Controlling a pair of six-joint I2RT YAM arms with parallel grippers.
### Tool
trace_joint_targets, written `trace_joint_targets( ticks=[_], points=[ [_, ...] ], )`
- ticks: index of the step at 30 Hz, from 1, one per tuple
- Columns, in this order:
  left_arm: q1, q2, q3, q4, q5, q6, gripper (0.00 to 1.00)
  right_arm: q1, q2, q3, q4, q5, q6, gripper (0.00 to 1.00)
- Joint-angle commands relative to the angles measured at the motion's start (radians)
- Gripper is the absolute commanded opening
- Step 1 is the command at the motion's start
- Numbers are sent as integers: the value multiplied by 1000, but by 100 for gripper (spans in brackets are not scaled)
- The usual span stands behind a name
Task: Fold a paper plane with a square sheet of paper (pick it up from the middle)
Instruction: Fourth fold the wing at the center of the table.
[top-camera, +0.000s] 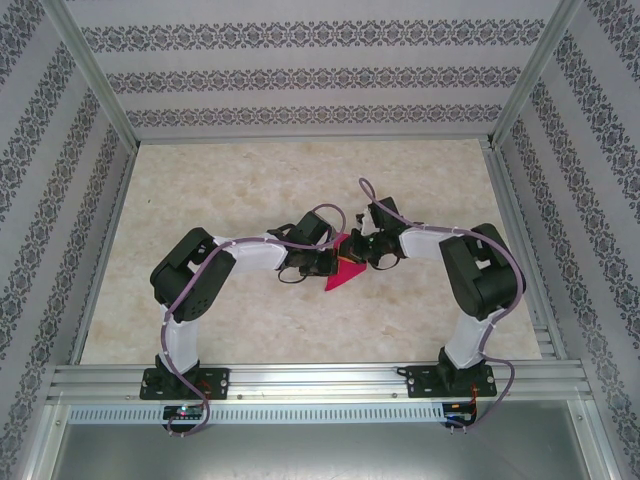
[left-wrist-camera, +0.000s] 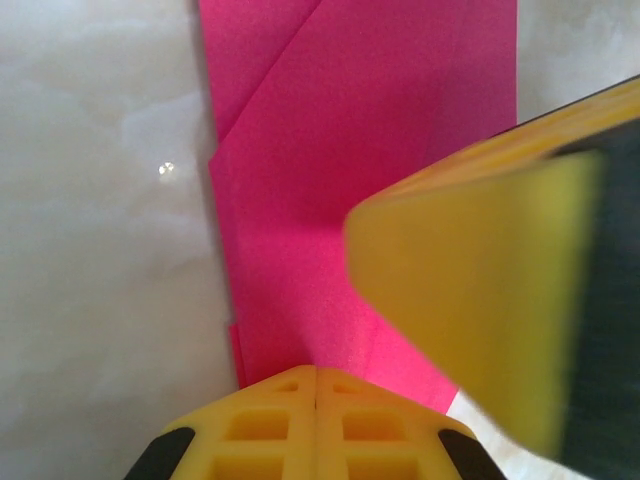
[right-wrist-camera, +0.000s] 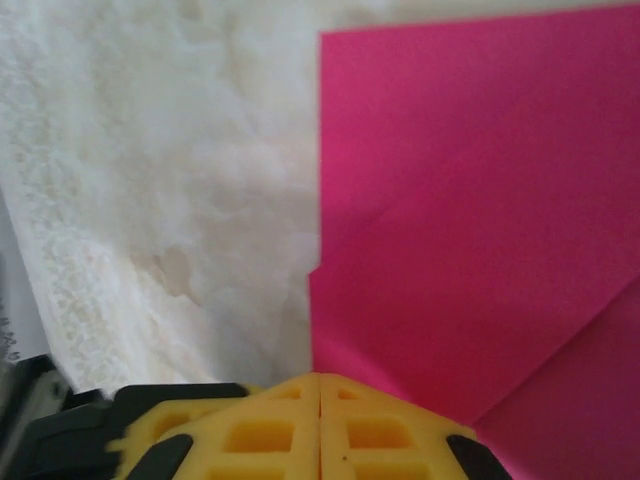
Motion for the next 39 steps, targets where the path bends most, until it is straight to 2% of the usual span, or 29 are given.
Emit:
trace_joint_targets(
  ticks=[1, 5, 10, 13, 19, 22, 34, 39],
  points=[
    [-13, -17, -36, -43, -7, 6, 0, 0, 45, 5, 22, 7, 17, 7],
    [-13, -68, -36, -18, 18, -6, 2, -8, 83, 6, 18, 31, 16, 7],
    [-13, -164, -115, 34, 28, -75, 22, -16, 92, -1, 9, 52, 14, 6],
    [-14, -213, -171, 54, 21, -111, 30, -17, 94, -1, 6, 53, 10, 6],
    [-18, -216, -222, 117, 59, -144, 34, -19, 98, -2, 2, 51, 5, 6],
    [-23, -183, -215, 143, 90, -152, 33, -19, 100, -3, 0, 50, 2, 6],
    [-35, -140, -191, 96, 84, -140, 11, -22, 103, -9, 0, 56, 0, 6],
    [-42, -139, -194, 85, 82, -140, 9, -23, 114, -9, -7, 58, 0, 7]
  ],
)
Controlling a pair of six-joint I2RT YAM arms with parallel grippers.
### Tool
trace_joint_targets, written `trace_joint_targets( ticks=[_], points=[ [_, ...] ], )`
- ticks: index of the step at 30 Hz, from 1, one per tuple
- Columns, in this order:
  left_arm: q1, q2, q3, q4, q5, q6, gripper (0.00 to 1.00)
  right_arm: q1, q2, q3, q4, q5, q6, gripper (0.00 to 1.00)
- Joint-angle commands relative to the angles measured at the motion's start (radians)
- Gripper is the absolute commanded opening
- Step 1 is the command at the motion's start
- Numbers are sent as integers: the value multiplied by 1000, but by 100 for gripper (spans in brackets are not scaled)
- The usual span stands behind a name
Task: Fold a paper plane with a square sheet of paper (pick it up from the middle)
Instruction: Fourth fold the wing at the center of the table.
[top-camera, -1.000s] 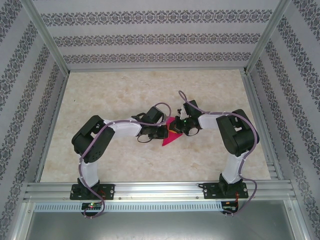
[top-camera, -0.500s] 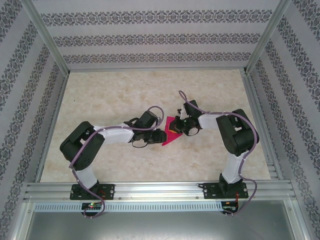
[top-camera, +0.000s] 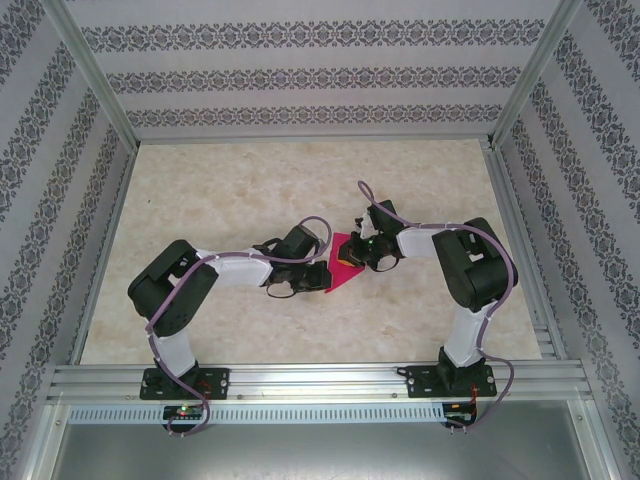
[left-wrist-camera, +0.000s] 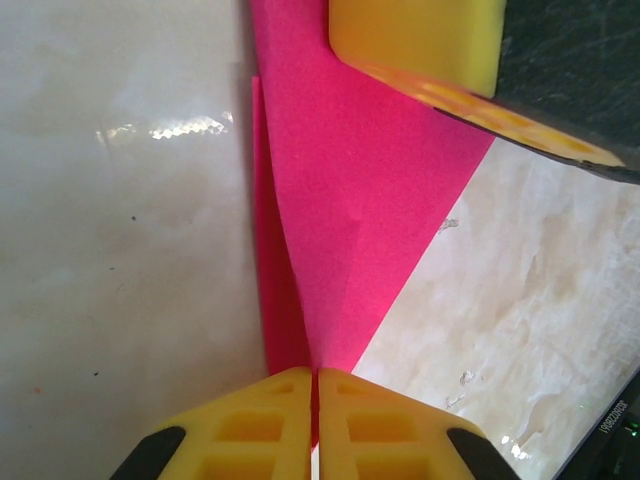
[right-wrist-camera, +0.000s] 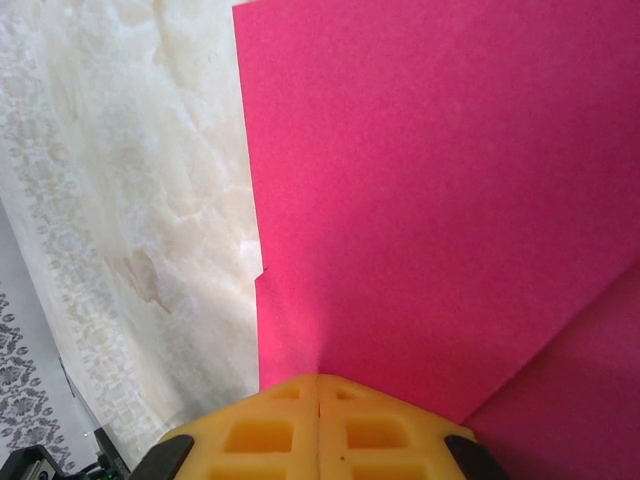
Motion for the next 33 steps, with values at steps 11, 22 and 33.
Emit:
trace_joint_targets(
  ticks=[11, 22, 33],
  points=[
    [-25, -22, 13, -42, -13, -1, 19, -12, 71, -15, -29, 100, -5, 6],
    [-32, -12, -6, -46, -9, -15, 12, -15, 77, -15, -28, 98, -5, 6],
    [-33, -3, -22, -37, 0, -43, 10, -18, 83, -15, -31, 100, -7, 6]
  ],
)
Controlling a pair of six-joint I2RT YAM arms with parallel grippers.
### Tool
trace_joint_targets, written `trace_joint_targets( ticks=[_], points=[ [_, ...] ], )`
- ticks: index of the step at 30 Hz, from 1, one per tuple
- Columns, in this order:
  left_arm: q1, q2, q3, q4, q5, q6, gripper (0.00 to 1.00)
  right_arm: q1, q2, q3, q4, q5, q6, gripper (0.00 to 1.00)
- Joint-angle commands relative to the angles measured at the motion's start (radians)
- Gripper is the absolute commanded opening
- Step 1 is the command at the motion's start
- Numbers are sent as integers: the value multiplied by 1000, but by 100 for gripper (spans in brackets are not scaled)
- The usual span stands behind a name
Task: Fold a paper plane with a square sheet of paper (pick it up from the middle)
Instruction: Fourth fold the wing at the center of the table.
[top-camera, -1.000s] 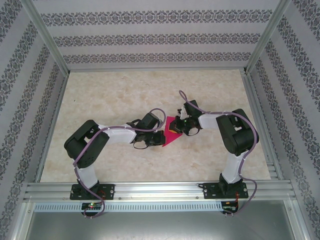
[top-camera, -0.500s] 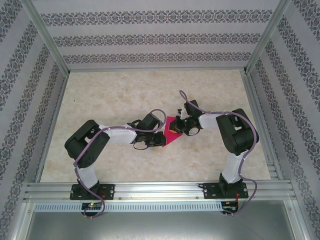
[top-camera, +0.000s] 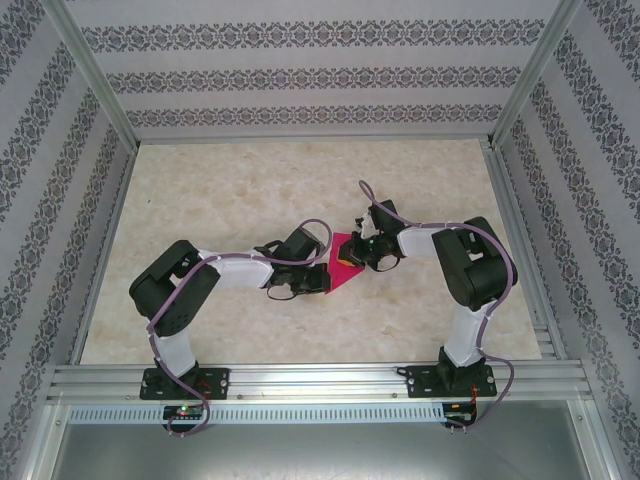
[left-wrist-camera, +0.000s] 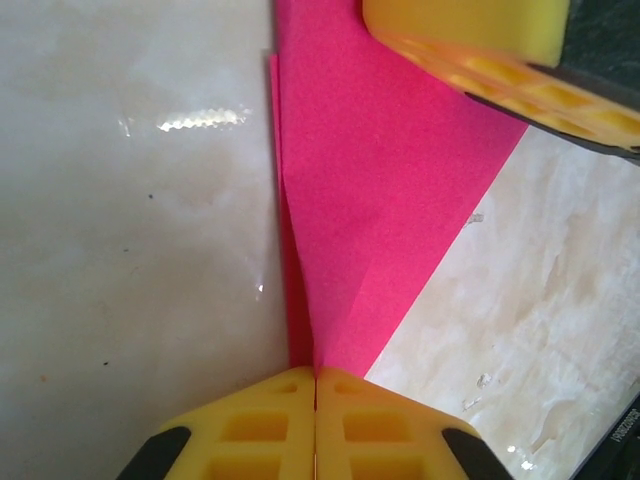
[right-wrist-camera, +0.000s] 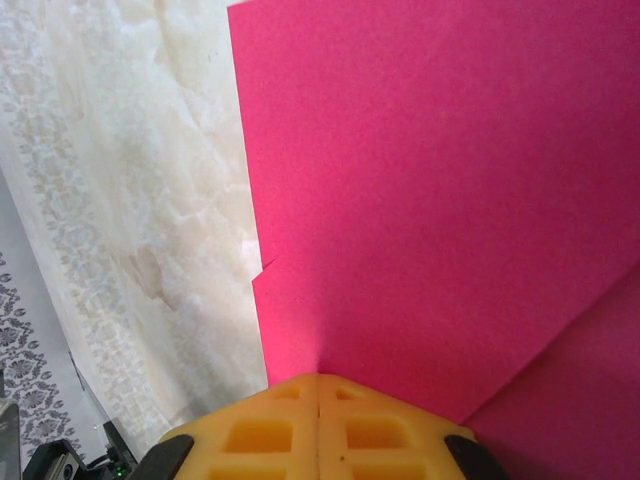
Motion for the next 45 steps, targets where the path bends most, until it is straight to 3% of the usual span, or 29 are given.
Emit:
trace_joint_targets(
  ticks=[1, 7, 17, 32, 45],
  points=[
    [-19, -19, -5, -48, 13, -8, 13, -13, 74, -16, -40, 123, -7, 6],
    [1, -117, 43, -98, -34, 61, 31, -18, 74, -17, -40, 122, -11, 6],
    [7, 3, 114, -32, 12, 69, 17, -17, 91, -16, -34, 114, -11, 6],
    [10, 28, 1, 39, 39, -12, 17, -24, 96, -15, -50, 119, -19, 6],
    [-10, -32, -71, -2, 40, -35, 16, -35, 99, -15, -61, 121, -23, 6]
  ],
)
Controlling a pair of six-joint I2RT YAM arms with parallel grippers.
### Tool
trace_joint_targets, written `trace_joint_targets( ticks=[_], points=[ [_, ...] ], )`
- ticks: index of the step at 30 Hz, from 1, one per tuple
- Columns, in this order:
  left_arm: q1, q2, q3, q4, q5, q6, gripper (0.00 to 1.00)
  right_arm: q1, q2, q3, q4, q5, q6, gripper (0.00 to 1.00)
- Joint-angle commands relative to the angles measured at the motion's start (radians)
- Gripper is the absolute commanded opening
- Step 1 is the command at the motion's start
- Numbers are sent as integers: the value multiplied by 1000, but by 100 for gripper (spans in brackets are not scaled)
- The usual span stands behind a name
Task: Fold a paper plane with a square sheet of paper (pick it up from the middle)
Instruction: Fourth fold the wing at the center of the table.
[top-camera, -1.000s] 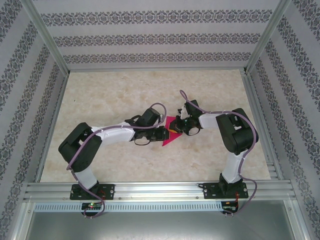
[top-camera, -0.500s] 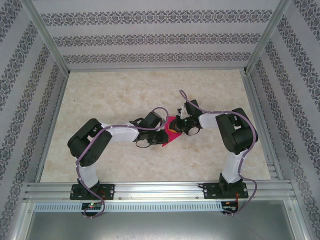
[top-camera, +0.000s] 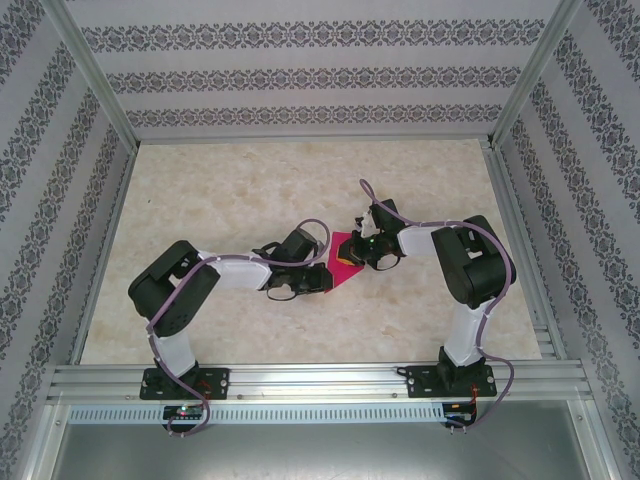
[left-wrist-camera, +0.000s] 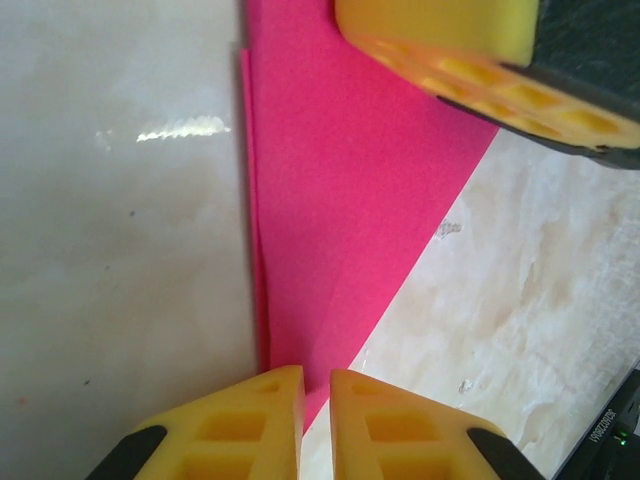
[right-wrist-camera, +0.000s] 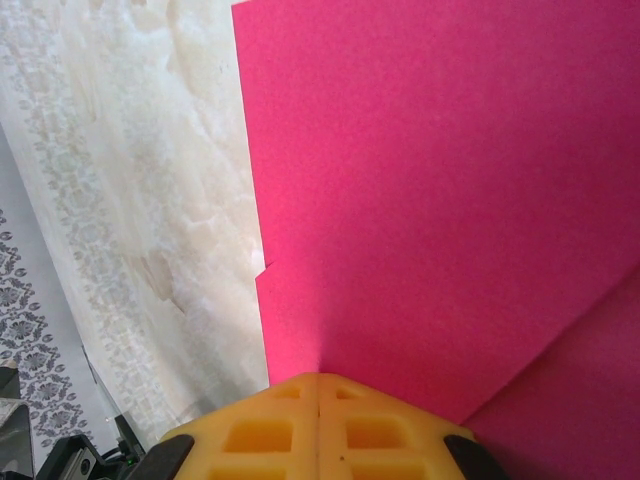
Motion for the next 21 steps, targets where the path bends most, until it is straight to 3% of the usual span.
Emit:
trace_joint_targets(
  ticks=[1, 21],
  points=[
    [-18, -26, -36, -84, 28, -13, 14, -25, 82, -23, -75, 150, -21, 6],
    [-28, -5, 6, -209, -1, 36, 10, -31, 91, -21, -88, 158, -24, 6]
  ],
)
